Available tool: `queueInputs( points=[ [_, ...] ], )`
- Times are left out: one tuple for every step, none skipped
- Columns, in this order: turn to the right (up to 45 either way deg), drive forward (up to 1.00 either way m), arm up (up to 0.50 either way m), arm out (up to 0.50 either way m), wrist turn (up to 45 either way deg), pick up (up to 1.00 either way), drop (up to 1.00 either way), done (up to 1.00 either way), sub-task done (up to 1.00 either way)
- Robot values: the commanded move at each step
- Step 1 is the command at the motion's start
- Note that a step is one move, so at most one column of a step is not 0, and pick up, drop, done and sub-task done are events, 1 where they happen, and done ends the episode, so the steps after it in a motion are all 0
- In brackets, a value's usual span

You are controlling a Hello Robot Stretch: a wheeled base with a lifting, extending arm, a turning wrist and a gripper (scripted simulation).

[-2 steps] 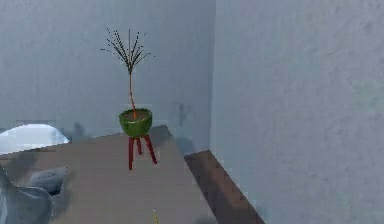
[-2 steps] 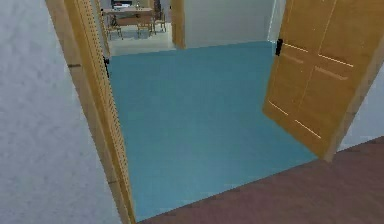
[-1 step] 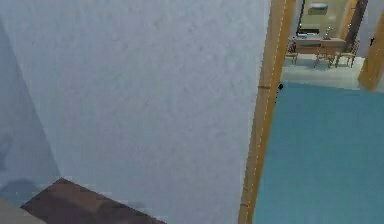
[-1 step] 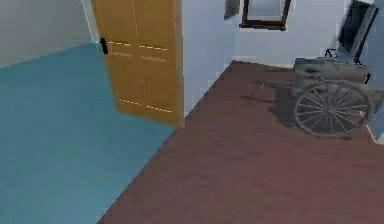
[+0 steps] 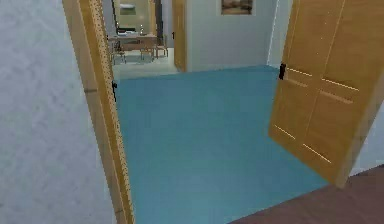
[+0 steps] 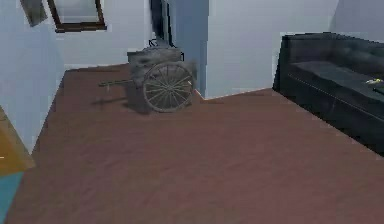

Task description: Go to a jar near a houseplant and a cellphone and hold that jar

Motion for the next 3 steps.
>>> queueInputs(
  points=[
    [45.0, 0.0, 0.0, 0.0, 0.0, 0.0, 0.0, 0.0, 0.0],
    [12.0, 0.0, 0.0, 0.0, 0.0, 0.0, 0.0, 0.0, 0.0],
    [0.0, 0.25, 0.0, 0.0, 0.0, 0.0, 0.0, 0.0, 0.0]
  ],
)
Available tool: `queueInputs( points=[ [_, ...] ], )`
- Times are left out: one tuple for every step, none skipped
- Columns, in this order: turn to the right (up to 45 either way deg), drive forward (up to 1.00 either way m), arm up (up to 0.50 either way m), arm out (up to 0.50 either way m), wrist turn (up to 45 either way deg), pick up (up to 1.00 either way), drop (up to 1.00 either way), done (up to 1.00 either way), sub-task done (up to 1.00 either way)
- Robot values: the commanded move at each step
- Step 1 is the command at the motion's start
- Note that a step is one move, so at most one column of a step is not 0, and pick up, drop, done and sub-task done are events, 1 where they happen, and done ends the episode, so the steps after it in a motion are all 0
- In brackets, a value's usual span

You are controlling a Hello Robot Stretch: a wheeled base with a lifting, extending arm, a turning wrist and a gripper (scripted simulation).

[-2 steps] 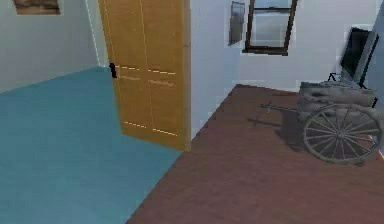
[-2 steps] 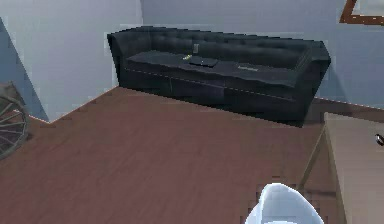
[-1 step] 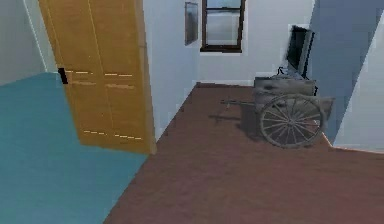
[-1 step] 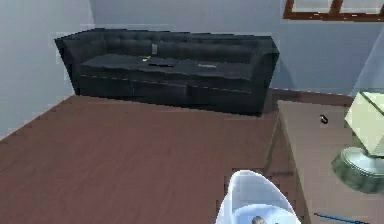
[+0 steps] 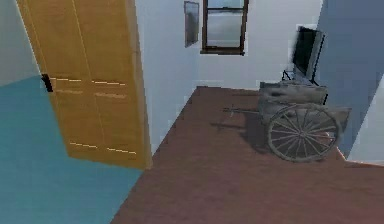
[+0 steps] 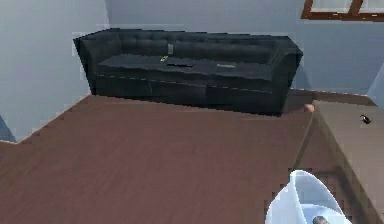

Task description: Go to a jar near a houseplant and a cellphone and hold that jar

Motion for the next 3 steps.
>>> queueInputs(
  points=[
    [45.0, 0.0, 0.0, 0.0, 0.0, 0.0, 0.0, 0.0, 0.0],
    [30.0, 0.0, 0.0, 0.0, 0.0, 0.0, 0.0, 0.0, 0.0],
    [45.0, 0.0, 0.0, 0.0, 0.0, 0.0, 0.0, 0.0, 0.0]
  ],
)
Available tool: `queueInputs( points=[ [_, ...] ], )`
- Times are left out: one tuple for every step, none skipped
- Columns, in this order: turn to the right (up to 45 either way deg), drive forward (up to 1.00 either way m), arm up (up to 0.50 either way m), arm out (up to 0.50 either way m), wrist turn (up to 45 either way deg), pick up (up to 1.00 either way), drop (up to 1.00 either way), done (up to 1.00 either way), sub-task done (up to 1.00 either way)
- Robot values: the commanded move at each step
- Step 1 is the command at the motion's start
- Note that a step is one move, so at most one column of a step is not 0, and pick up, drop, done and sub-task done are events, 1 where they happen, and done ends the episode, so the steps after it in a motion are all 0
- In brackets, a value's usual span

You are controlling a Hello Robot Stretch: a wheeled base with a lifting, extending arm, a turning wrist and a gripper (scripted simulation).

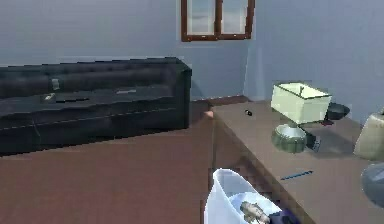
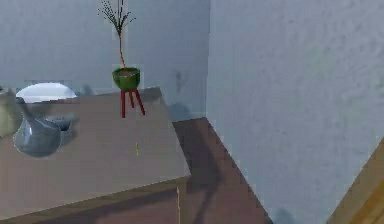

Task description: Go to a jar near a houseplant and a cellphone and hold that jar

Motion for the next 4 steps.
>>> queueInputs(
  points=[
    [45.0, 0.0, 0.0, 0.0, 0.0, 0.0, 0.0, 0.0, 0.0],
    [18.0, 0.0, 0.0, 0.0, 0.0, 0.0, 0.0, 0.0, 0.0],
    [0.0, 0.35, 0.0, 0.0, 0.0, 0.0, 0.0, 0.0, 0.0],
    [-45.0, 0.0, 0.0, 0.0, 0.0, 0.0, 0.0, 0.0, 0.0]
  ],
)
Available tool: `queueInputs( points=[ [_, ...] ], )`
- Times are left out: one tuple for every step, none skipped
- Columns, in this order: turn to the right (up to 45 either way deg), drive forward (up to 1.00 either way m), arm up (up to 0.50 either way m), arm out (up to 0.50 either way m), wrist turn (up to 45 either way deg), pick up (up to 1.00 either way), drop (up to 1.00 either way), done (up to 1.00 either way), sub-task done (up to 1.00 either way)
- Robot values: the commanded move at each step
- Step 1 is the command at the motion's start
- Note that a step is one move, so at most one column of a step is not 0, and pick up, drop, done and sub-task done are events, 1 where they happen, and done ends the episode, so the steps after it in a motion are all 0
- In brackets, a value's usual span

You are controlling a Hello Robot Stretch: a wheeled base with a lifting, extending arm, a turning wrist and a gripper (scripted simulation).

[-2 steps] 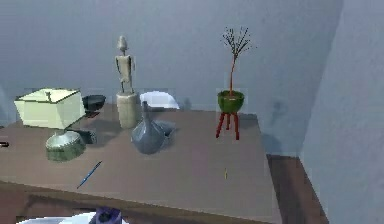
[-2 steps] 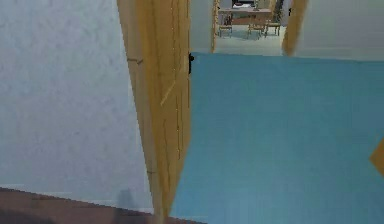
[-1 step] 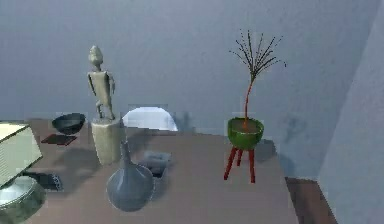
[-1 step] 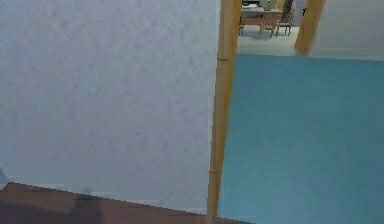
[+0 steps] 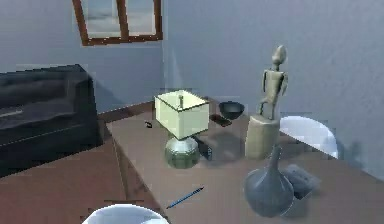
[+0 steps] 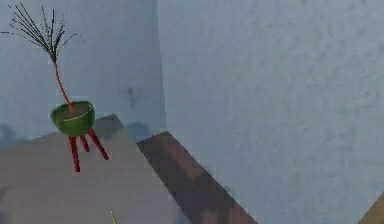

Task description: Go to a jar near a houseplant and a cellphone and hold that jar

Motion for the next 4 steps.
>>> queueInputs(
  points=[
    [-45.0, 0.0, 0.0, 0.0, 0.0, 0.0, 0.0, 0.0, 0.0],
    [-18.0, 0.0, 0.0, 0.0, 0.0, 0.0, 0.0, 0.0, 0.0],
    [0.0, 0.0, 0.5, 0.0, 0.0, 0.0, 0.0, 0.0, 0.0],
    [0.0, 0.0, 0.38, 0.0, 0.0, 0.0, 0.0, 0.0, 0.0]
  ],
)
